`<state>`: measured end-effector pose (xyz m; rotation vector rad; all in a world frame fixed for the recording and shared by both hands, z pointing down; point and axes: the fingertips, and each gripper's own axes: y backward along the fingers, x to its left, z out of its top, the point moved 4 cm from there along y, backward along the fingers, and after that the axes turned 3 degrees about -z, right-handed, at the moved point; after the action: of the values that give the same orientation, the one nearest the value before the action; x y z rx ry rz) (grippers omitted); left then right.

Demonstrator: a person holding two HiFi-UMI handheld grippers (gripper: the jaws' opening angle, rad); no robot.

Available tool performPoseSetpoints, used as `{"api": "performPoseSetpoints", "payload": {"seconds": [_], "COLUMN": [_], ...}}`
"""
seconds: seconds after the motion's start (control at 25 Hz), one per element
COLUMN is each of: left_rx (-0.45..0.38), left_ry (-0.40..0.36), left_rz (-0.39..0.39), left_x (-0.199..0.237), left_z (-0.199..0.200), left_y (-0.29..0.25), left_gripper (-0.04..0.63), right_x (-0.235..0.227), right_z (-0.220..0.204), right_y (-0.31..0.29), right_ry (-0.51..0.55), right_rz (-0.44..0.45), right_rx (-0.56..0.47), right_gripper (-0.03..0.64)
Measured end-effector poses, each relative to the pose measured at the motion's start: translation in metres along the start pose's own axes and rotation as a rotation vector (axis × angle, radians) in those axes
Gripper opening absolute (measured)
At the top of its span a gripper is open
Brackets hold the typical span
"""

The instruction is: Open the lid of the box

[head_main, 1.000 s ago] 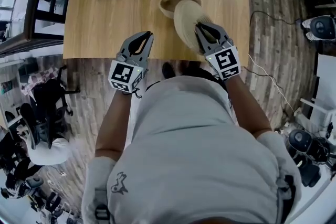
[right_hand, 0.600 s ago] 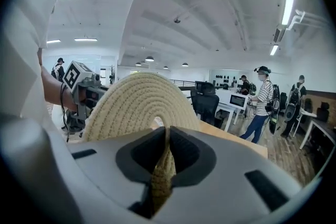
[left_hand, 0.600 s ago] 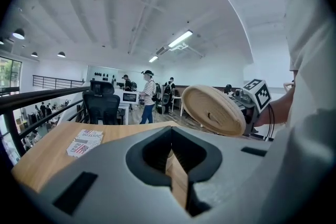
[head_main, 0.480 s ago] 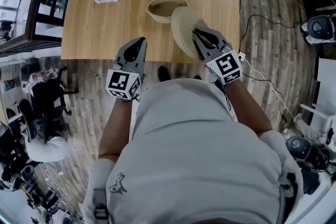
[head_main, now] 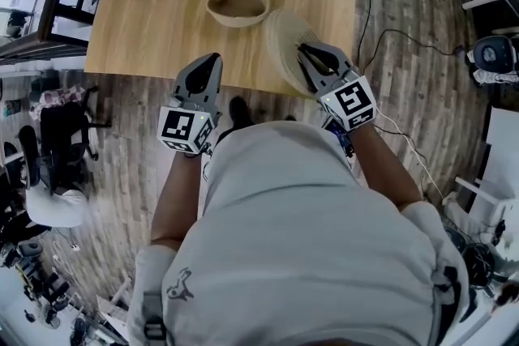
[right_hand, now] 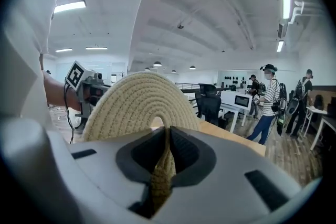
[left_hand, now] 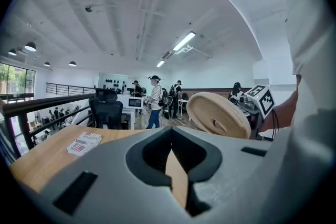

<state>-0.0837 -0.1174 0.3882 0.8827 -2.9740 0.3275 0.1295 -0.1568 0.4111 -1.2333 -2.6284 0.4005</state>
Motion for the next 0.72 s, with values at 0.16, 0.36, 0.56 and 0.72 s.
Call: {"api": "performPoseSetpoints", "payload": {"seconds": [0.16,0.36,0.56,0.72], "left_rx": [-0.009,-0.020,-0.020,-0.027], "left_ry": [0.008,0.008,-0.006,-0.001], "left_rz": [0.043,0.102,0.137,0.152], "left_x": [-0.034,-0.066,-0.083,-0.089], "left_z": [-0.001,0.002,0.008,0.005], "left_y": [0.008,0.024,0.050,0.075], "left_gripper": [0.006,0.006,0.006,0.006], "right_x": [-0.003,-0.002,0.013,0.034], "right_z": [-0.012,-0.024,-0.021,-0.022], "right_y": [0.029,0.057,0.073,0.083], "right_ry": [0.001,-0.010,-0.019,-0.024], "right_rz": [0.033,0.066,0.089,0.097], "right_rx": [-0.012,-0.024,-0.047,-0.056], "right_gripper": [0.035,0.035,0.035,0.035]}}
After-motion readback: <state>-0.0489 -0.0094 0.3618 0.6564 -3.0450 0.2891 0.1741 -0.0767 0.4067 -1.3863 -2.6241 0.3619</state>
